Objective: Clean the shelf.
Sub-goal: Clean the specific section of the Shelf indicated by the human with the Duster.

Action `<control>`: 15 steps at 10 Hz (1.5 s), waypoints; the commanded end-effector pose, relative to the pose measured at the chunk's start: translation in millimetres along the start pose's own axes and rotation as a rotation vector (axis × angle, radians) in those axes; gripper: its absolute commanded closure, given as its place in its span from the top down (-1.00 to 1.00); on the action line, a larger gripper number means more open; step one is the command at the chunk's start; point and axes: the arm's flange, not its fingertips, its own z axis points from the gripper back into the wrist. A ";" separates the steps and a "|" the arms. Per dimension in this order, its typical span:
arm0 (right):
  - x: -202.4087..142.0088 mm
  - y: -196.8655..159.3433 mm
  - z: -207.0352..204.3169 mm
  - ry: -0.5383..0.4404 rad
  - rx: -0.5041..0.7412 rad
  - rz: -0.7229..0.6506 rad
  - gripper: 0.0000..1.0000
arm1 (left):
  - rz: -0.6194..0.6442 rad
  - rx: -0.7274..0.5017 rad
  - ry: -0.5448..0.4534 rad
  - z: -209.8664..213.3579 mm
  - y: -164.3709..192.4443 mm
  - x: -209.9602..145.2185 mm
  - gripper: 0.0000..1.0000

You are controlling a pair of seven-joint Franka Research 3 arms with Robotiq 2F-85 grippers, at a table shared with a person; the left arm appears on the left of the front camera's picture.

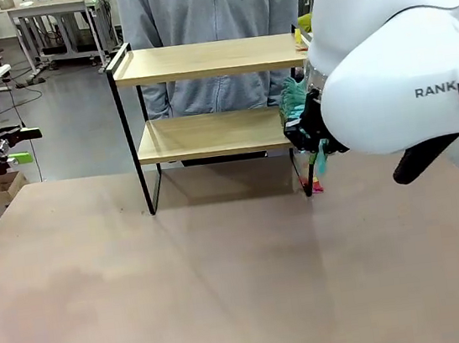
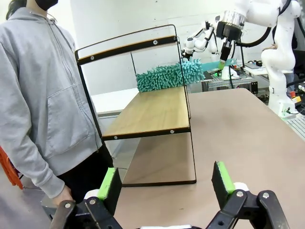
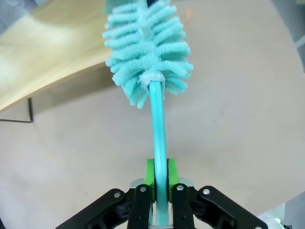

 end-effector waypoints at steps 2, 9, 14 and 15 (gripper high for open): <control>0.0 0.0 0.0 0.000 0.000 0.000 -0.74 | -0.006 0.002 0.005 -2.5 -1.7 2.3 1.00; -12.7 -15.2 39.6 -0.080 0.141 0.084 -0.74 | -0.006 0.002 0.005 -2.5 -1.7 2.3 1.00; -13.5 -50.4 49.2 0.046 0.353 0.267 -0.74 | -0.006 0.002 0.005 -2.5 -1.7 2.3 1.00; -15.6 -60.4 53.3 0.083 0.392 0.317 -0.74 | -0.006 0.002 0.005 -2.5 -1.7 2.3 1.00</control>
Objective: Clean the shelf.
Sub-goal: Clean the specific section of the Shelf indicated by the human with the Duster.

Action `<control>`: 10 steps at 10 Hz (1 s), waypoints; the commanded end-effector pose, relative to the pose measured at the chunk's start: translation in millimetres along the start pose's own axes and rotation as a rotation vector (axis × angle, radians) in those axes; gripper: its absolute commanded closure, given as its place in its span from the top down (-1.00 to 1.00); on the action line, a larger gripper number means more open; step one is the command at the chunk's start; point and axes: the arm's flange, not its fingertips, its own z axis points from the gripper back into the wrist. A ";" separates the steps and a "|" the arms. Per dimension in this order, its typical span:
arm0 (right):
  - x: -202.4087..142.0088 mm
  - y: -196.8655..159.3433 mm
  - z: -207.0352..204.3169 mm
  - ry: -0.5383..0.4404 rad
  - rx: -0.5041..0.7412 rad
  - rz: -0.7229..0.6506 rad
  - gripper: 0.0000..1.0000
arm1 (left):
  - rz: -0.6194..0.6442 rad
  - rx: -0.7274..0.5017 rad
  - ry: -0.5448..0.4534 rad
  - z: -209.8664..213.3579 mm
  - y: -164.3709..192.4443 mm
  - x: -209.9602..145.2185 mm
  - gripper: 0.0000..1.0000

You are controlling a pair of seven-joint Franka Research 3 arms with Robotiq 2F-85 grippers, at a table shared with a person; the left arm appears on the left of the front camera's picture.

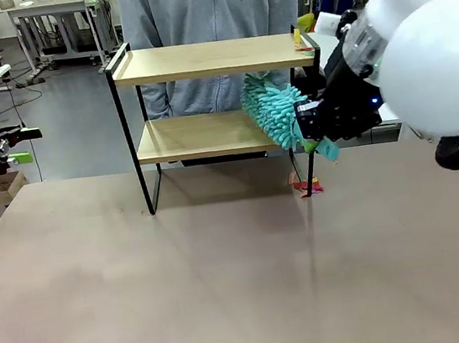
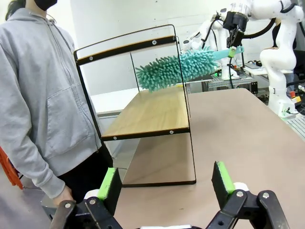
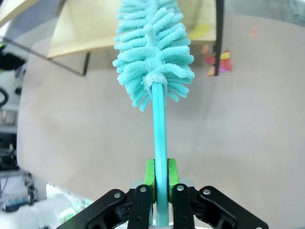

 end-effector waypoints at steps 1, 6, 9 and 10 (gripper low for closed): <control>-12.9 -26.5 19.1 0.092 0.094 0.110 -0.74 | -0.006 0.002 0.005 -2.5 -1.6 2.3 1.00; -28.9 -100.3 51.0 0.333 0.198 0.410 -0.74 | -0.006 0.002 0.005 -2.5 -1.6 2.3 1.00; -32.9 -135.3 58.3 0.459 0.194 0.494 -0.74 | -0.006 0.002 0.005 -2.5 -1.6 2.3 1.00; -36.4 -148.7 61.7 0.506 0.195 0.535 -0.74 | -0.006 0.002 0.005 -2.5 -1.6 2.3 1.00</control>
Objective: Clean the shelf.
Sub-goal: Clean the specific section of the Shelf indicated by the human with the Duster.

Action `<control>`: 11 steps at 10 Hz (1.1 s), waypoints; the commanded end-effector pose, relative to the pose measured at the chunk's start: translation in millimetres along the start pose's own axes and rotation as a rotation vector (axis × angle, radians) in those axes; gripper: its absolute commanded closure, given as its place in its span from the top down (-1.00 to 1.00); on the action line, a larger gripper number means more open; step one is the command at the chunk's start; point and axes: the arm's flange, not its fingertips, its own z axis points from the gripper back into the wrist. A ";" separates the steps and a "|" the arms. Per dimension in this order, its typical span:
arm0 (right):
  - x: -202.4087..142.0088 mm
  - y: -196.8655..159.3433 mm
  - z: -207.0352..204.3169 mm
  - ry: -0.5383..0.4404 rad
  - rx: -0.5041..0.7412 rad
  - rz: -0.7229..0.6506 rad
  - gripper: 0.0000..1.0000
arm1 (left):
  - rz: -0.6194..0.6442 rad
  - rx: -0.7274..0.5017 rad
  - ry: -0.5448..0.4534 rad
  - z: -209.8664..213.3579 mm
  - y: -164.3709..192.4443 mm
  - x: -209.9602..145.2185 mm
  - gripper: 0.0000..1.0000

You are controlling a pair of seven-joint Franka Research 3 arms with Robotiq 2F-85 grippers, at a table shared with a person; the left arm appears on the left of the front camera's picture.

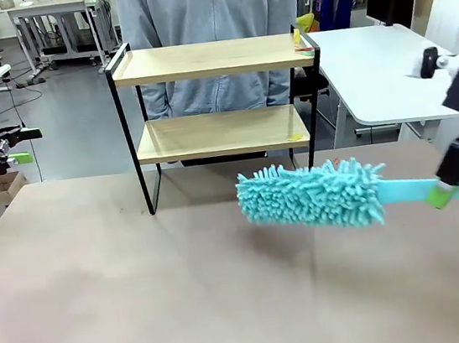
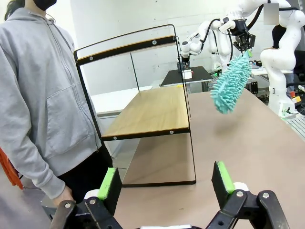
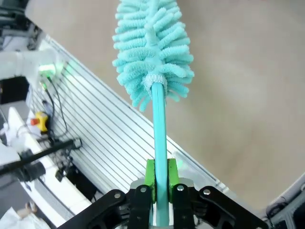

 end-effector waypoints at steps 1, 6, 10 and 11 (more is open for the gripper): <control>-14.1 -19.2 16.4 0.075 -0.017 0.085 -0.74 | -0.006 0.002 0.005 -2.5 -1.6 2.3 1.00; -45.5 -39.5 18.5 0.013 -0.015 0.134 -0.74 | -0.006 0.002 0.005 -2.5 -1.6 2.3 1.00; -37.4 -27.9 14.7 0.115 -0.023 0.131 -0.74 | -0.006 0.002 0.005 -2.5 -1.6 2.3 1.00; -37.4 -27.9 14.7 0.115 -0.023 0.131 -0.74 | -0.006 0.002 0.005 -2.5 -1.6 2.3 1.00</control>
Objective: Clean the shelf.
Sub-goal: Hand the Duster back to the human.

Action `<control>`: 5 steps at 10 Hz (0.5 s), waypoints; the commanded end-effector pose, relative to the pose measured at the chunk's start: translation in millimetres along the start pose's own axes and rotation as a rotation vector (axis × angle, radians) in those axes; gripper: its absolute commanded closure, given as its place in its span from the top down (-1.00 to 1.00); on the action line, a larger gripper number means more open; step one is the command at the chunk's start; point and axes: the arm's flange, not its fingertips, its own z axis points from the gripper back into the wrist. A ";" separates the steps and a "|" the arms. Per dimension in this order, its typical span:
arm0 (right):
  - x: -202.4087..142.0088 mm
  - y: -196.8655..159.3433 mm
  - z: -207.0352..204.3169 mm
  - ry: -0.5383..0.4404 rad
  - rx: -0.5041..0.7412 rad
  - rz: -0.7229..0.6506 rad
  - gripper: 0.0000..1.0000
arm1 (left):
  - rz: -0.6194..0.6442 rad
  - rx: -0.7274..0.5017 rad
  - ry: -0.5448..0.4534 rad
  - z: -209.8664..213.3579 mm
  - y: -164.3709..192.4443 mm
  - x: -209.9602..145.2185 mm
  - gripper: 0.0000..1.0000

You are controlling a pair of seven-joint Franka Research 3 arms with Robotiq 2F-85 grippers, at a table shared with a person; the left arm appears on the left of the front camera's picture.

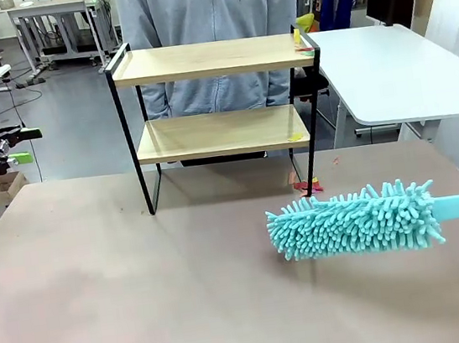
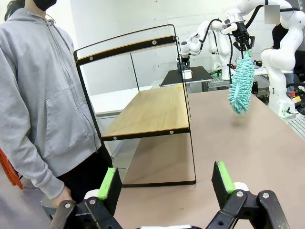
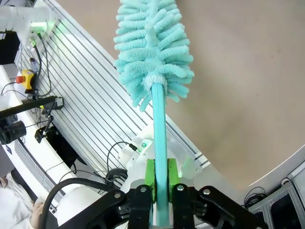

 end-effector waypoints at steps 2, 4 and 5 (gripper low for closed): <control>0.2 0.7 1.0 -0.001 0.003 0.001 -0.74 | -0.006 0.002 0.005 -2.5 -1.6 2.3 1.00; 0.2 0.7 1.0 -0.001 0.003 0.001 -0.74 | -0.006 0.002 0.005 -2.5 -1.6 2.3 1.00; 0.2 0.7 1.0 -0.001 0.003 0.001 -0.74 | -0.006 0.002 0.005 -2.5 -1.6 2.3 1.00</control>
